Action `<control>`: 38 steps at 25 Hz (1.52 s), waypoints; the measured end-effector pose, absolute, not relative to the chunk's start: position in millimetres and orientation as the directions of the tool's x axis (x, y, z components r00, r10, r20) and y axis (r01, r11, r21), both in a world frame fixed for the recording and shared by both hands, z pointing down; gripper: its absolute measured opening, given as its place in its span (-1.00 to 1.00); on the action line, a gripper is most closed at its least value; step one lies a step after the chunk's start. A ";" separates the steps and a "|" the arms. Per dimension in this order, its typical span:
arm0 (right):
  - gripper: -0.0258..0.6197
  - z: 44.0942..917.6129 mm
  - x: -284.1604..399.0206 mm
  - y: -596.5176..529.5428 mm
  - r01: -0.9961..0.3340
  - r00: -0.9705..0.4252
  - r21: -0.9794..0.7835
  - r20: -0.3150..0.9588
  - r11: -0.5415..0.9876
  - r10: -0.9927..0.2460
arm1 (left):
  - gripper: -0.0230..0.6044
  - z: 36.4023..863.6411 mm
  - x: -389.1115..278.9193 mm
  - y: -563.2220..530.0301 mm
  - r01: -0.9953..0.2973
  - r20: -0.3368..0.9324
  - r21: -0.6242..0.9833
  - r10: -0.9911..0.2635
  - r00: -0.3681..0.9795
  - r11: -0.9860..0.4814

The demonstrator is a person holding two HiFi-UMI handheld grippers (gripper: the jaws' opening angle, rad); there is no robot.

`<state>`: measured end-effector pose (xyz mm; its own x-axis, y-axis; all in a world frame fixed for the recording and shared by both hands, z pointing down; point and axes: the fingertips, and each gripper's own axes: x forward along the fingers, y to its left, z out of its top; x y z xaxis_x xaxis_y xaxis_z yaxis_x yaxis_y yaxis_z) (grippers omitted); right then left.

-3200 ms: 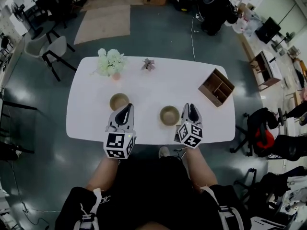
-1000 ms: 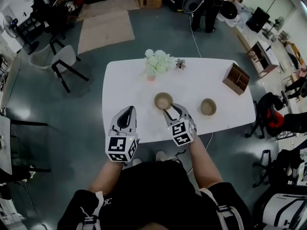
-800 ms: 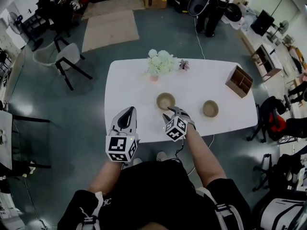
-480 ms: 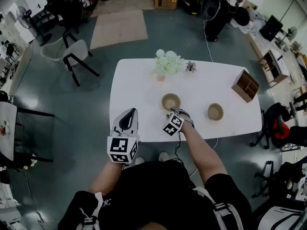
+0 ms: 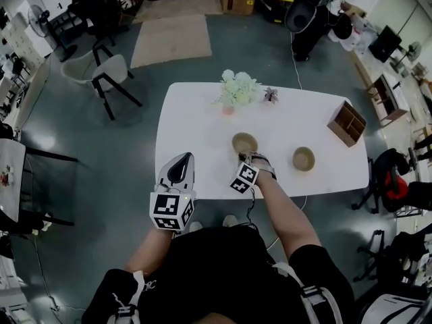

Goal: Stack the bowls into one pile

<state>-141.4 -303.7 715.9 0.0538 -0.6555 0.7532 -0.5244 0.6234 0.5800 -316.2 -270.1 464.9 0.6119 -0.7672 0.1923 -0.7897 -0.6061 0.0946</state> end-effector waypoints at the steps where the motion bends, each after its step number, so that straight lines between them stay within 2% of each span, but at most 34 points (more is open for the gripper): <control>1: -0.83 710.0 -140.0 -301.5 -0.522 0.055 0.588 0.746 0.618 -0.664 | -0.88 463.4 -314.1 -268.0 -0.785 0.189 0.101 -0.763 0.618 -0.611; 7: -0.84 670.1 -120.8 -287.2 -0.523 0.088 0.649 0.686 0.552 -0.722 | -0.88 456.1 -291.8 -260.1 -0.735 0.177 0.112 -0.714 0.677 -0.669; 16: -0.84 630.5 -41.4 -244.0 -0.581 0.235 0.710 0.614 0.398 -0.753 | -0.88 459.9 -229.6 -242.4 -0.626 0.180 0.116 -0.604 0.777 -0.771; 26: -0.84 649.1 63.6 -188.3 -0.663 0.389 0.692 0.643 0.284 -0.660 | -0.88 463.6 -149.5 -226.2 -0.501 0.184 0.099 -0.479 0.858 -0.860; 38: -0.84 697.6 101.6 -185.9 -0.707 0.404 0.650 0.694 0.278 -0.596 | -0.88 468.9 -118.3 -234.6 -0.488 0.208 0.075 -0.465 0.861 -0.870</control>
<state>101.6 -185.9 697.6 0.4036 -0.5959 0.6942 -0.7072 0.2781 0.6500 -118.3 -234.6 468.9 0.8606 -0.4648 0.2083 -0.4879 -0.8697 0.0749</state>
